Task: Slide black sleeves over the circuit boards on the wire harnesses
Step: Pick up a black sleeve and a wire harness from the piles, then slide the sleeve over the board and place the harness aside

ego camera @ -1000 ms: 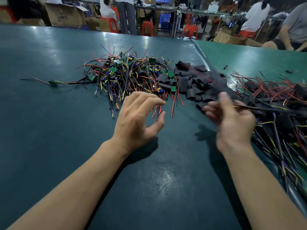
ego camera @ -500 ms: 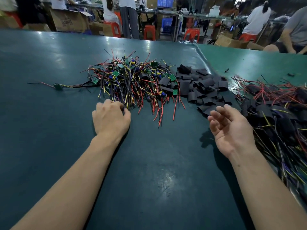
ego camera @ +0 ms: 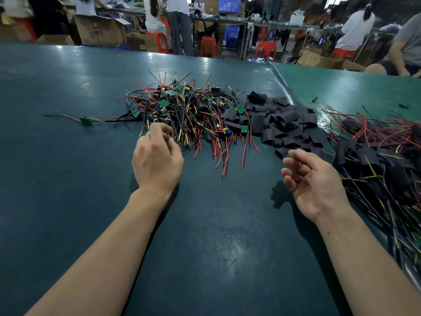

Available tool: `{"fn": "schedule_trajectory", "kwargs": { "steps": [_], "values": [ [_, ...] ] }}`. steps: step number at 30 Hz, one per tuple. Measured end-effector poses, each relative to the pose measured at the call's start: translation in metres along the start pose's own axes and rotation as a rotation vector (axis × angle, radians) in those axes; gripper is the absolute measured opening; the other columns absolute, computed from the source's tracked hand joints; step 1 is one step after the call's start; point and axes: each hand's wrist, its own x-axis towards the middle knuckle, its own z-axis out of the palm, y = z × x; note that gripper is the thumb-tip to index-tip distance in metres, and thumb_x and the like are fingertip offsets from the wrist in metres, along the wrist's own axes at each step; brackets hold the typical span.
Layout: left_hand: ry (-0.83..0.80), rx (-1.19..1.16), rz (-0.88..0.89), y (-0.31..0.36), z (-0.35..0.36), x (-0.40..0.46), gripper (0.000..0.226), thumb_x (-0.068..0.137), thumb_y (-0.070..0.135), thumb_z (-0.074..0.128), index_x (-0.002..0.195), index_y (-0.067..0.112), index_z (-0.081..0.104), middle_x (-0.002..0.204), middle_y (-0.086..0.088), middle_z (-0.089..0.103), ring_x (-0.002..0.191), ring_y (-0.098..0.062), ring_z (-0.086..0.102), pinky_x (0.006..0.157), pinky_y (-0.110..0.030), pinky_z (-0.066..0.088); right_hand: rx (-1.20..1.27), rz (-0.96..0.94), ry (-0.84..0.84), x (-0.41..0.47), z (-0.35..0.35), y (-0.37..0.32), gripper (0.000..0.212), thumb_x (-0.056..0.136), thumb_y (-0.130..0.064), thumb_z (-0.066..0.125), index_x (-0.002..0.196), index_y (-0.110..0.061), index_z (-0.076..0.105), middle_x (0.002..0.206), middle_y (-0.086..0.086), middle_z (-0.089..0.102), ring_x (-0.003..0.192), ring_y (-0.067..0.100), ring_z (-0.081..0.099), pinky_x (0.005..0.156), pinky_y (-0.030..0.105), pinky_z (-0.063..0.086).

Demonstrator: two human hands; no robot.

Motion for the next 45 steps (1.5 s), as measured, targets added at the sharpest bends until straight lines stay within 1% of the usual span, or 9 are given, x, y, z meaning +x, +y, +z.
{"fn": "schedule_trajectory", "kwargs": {
  "steps": [5, 10, 17, 21, 25, 29, 34, 40, 45],
  "values": [
    [0.098, -0.165, 0.105, 0.009, 0.001, -0.005, 0.015, 0.087, -0.004, 0.052, 0.101, 0.002, 0.057, 0.090, -0.005, 0.059, 0.075, -0.022, 0.051, 0.072, -0.018, 0.027, -0.028, 0.004, -0.002, -0.002, 0.004, 0.003, 0.017, 0.095, -0.021, 0.057, 0.085, -0.013, 0.067, 0.064, -0.002, 0.067, 0.049, 0.010, 0.061, 0.043, 0.017, 0.047],
    [0.048, -0.438, 0.297, 0.022, -0.005, -0.009, 0.033, 0.072, -0.016, 0.035, 0.089, 0.011, 0.040, 0.081, -0.015, 0.046, 0.066, -0.026, 0.040, 0.058, -0.040, 0.035, -0.121, -0.013, -0.107, -0.005, 0.011, 0.006, 0.008, 0.093, -0.015, 0.060, 0.090, -0.009, 0.066, 0.067, 0.002, 0.068, 0.048, 0.014, 0.061, 0.041, 0.019, 0.046],
    [-0.502, -0.796, 0.736, 0.066, -0.013, -0.057, 0.026, 0.069, 0.002, 0.034, 0.092, 0.014, 0.038, 0.096, -0.007, 0.047, 0.080, -0.028, 0.050, 0.064, -0.045, 0.049, -0.714, -0.336, -0.553, -0.016, 0.023, 0.027, 0.061, 0.081, 0.008, 0.069, 0.129, -0.027, 0.054, 0.101, 0.017, 0.066, 0.064, 0.024, 0.063, 0.055, 0.028, 0.054],
    [-0.577, -0.720, 0.909, 0.075, -0.006, -0.066, 0.033, 0.077, -0.011, 0.040, 0.100, 0.012, 0.040, 0.095, -0.024, 0.055, 0.086, -0.034, 0.054, 0.074, -0.041, 0.050, -0.792, -0.571, -0.558, -0.019, 0.020, 0.027, 0.040, 0.071, -0.017, 0.058, 0.108, -0.028, 0.066, 0.101, -0.008, 0.072, 0.094, 0.002, 0.067, 0.082, 0.020, 0.050],
    [-0.446, -0.687, 0.809, 0.066, 0.003, -0.054, 0.024, 0.089, -0.010, 0.048, 0.108, 0.006, 0.047, 0.100, -0.018, 0.057, 0.092, -0.021, 0.052, 0.089, -0.025, 0.045, -0.471, -0.497, -0.371, -0.008, 0.021, 0.029, 0.018, 0.084, 0.003, 0.068, 0.088, -0.015, 0.068, 0.075, -0.004, 0.071, 0.067, 0.006, 0.064, 0.060, 0.018, 0.052],
    [-0.314, -0.423, 0.640, 0.048, 0.011, -0.041, 0.016, 0.085, -0.005, 0.058, 0.101, -0.004, 0.058, 0.095, -0.014, 0.058, 0.087, -0.028, 0.054, 0.079, -0.040, 0.048, -0.236, -0.498, -0.143, 0.001, 0.017, 0.025, 0.025, 0.081, -0.002, 0.075, 0.080, -0.015, 0.055, 0.063, -0.007, 0.062, 0.057, 0.011, 0.059, 0.056, 0.021, 0.050],
    [-0.563, -0.081, 0.554, 0.037, 0.018, -0.039, 0.035, 0.086, 0.032, 0.061, 0.114, 0.011, 0.066, 0.109, -0.003, 0.068, 0.108, -0.028, 0.055, 0.092, -0.040, 0.040, 0.069, -0.418, -0.101, 0.004, 0.011, 0.016, 0.019, 0.087, 0.005, 0.063, 0.082, -0.013, 0.061, 0.070, -0.001, 0.061, 0.057, 0.014, 0.056, 0.056, 0.025, 0.049],
    [-0.448, -0.127, 0.579, 0.038, 0.013, -0.035, 0.027, 0.087, 0.023, 0.062, 0.108, 0.014, 0.076, 0.086, -0.004, 0.070, 0.076, -0.029, 0.061, 0.070, -0.044, 0.045, -0.413, -0.350, -0.315, -0.006, 0.014, 0.028, 0.015, 0.082, -0.034, 0.070, 0.090, -0.023, 0.075, 0.073, -0.002, 0.069, 0.064, 0.012, 0.061, 0.054, 0.025, 0.050],
    [-0.337, -0.113, 0.522, 0.039, 0.015, -0.036, 0.026, 0.091, 0.028, 0.064, 0.110, 0.014, 0.075, 0.089, -0.002, 0.071, 0.080, -0.030, 0.059, 0.072, -0.046, 0.046, -0.347, -0.385, -0.218, 0.001, 0.018, 0.033, 0.024, 0.097, -0.023, 0.061, 0.078, -0.016, 0.074, 0.069, 0.007, 0.072, 0.058, 0.015, 0.066, 0.052, 0.025, 0.054]
  ]
}}
